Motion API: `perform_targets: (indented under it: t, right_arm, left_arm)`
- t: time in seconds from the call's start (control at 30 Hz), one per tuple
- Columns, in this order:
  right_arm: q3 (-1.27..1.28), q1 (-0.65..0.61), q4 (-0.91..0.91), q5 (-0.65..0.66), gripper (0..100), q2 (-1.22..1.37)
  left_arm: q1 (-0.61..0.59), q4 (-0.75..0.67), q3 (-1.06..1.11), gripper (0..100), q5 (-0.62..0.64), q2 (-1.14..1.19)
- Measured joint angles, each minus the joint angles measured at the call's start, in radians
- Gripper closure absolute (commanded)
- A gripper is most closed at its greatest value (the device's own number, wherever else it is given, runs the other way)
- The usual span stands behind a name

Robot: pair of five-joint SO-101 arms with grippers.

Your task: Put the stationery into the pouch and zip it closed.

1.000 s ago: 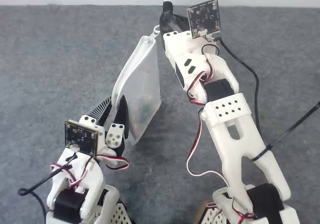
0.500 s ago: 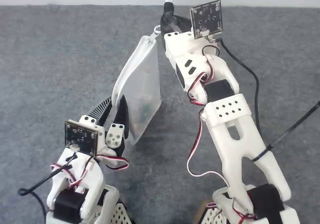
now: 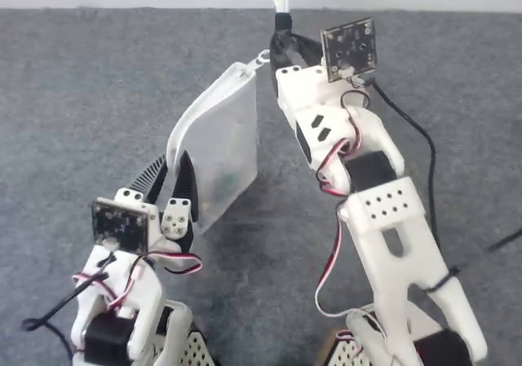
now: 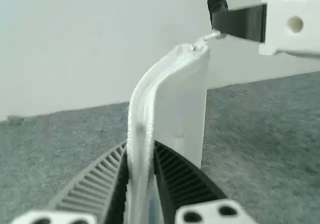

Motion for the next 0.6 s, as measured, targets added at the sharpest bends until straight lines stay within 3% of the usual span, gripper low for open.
perform_targets:
  t: [0.27, 0.47, 0.6]
  right_arm:
    - [0.031, 0.005, 0.232, 0.011, 99.2, -0.161]
    - [0.209, 0.014, 0.265, 0.169, 99.2, -0.374]
    - [0.338, 0.074, 0.269, 0.206, 99.2, -0.523]
  left_arm:
    - [0.072, 0.074, -0.034, 97, -0.043, -0.002]
    - [0.081, 0.115, -0.051, 74, -0.043, -0.002]
    - [0.081, 0.150, -0.063, 70, -0.008, -0.005]
